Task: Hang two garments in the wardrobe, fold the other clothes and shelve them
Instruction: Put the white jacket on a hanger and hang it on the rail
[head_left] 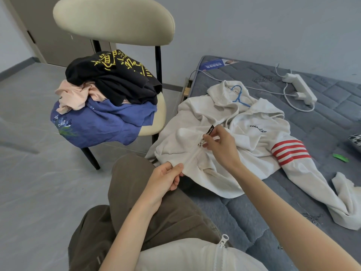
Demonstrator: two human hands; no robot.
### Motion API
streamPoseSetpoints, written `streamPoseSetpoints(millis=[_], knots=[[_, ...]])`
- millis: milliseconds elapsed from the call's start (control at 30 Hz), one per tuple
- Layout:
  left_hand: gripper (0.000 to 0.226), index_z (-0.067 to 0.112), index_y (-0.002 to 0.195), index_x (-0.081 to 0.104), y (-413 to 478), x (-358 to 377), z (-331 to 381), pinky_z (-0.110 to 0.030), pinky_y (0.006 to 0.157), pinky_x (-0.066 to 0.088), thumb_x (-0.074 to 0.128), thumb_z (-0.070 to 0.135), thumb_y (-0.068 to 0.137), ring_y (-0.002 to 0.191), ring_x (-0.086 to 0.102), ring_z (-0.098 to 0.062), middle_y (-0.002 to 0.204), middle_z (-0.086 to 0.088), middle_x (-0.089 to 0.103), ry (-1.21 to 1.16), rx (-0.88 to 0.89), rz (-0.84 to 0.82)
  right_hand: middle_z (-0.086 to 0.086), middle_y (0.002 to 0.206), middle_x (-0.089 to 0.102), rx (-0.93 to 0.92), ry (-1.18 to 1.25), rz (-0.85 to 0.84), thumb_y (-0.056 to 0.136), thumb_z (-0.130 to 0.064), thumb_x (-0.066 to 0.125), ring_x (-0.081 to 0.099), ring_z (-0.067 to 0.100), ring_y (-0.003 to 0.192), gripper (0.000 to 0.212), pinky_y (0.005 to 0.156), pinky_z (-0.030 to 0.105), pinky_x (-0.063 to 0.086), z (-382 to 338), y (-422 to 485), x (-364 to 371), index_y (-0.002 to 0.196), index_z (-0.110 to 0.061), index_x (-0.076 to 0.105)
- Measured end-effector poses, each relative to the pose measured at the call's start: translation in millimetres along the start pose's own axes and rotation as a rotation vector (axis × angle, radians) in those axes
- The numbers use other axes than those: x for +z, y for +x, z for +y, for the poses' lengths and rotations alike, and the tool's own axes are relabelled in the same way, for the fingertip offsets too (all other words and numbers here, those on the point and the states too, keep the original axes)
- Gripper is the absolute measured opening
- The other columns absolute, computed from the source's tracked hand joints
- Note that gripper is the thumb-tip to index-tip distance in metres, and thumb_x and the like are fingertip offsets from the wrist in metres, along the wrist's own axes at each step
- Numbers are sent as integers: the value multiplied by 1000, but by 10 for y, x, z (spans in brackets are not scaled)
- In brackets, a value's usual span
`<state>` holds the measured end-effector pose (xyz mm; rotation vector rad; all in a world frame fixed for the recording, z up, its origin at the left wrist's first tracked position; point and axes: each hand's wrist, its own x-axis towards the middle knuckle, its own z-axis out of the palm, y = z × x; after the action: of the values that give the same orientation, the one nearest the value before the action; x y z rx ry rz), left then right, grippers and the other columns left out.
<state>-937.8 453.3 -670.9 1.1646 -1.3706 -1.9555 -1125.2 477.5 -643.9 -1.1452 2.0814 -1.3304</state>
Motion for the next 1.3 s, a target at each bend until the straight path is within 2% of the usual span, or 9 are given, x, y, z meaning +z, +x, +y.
streamPoseSetpoints(millis=[167, 333, 433, 533, 633, 900, 1100, 1233, 1300], knots=[[30, 11, 62, 57, 11, -46, 31, -15, 42, 33, 62, 22, 89, 41, 42, -3, 43, 8, 47, 103, -14, 93, 3, 86, 63, 42, 95, 6, 92, -12, 59, 68, 10, 63, 15, 68, 29, 56, -42, 140, -24, 81, -13, 50], [52, 16, 46, 40, -18, -229, 76, -25, 49, 34, 63, 48, 81, 44, 44, -7, 43, 7, 45, 801, 235, 383, 0, 72, 70, 44, 161, -214, 89, -11, 65, 70, 16, 72, 14, 72, 30, 59, -80, 140, -64, 82, -4, 55], [45, 24, 64, 43, 35, -82, 188, -29, 54, 34, 57, 66, 74, 64, 49, -12, 66, 10, 51, 1050, 404, 511, 2, 73, 71, 55, 189, -291, 88, -9, 66, 71, 14, 72, 13, 70, 24, 57, -103, 127, -92, 79, -6, 57], [55, 17, 97, 47, 230, 148, 216, -31, 71, 41, 51, 69, 78, 95, 47, -17, 98, 2, 50, 1262, 455, 353, 10, 80, 72, 60, 174, -329, 88, -9, 66, 71, 16, 75, 11, 72, 25, 58, -117, 113, -93, 81, -5, 59], [48, 15, 110, 48, 386, 257, 218, -30, 77, 37, 39, 59, 92, 105, 48, -20, 109, -1, 53, 1450, 466, 233, 10, 80, 73, 75, 186, -330, 87, -9, 67, 71, 18, 76, 10, 73, 26, 58, -114, 128, -133, 82, -5, 60], [30, 21, 82, 39, 318, 262, 256, -29, 65, 31, 31, 43, 100, 87, 57, -19, 87, 2, 53, 1423, 512, 47, 0, 66, 62, 131, 116, -112, 88, -11, 65, 57, 10, 51, 17, 47, 25, 50, 61, 273, -140, 76, -9, 54], [34, 21, 78, 40, 218, 151, 253, -29, 62, 28, 33, 46, 99, 72, 43, -11, 79, 8, 45, 1451, 478, -57, 1, 73, 54, 193, 84, 277, 91, -10, 59, 53, 15, 38, 21, 47, 31, 44, 152, 835, -507, 75, -13, 46], [38, 23, 75, 40, 273, 159, 311, -27, 63, 29, 38, 56, 94, 76, 48, -13, 78, 8, 46, 1564, 415, -49, 5, 78, 59, 113, 50, 152, 89, -10, 63, 51, 6, 37, 17, 39, 22, 42, 139, 938, -550, 77, -10, 51], [42, 21, 87, 45, 357, 234, 374, -28, 65, 31, 42, 63, 89, 88, 55, -16, 89, 5, 54, 1586, 374, -28, 5, 77, 60, 87, 65, 88, 89, -11, 64, 53, 9, 42, 19, 38, 20, 41, 95, 915, -547, 75, -11, 51]])
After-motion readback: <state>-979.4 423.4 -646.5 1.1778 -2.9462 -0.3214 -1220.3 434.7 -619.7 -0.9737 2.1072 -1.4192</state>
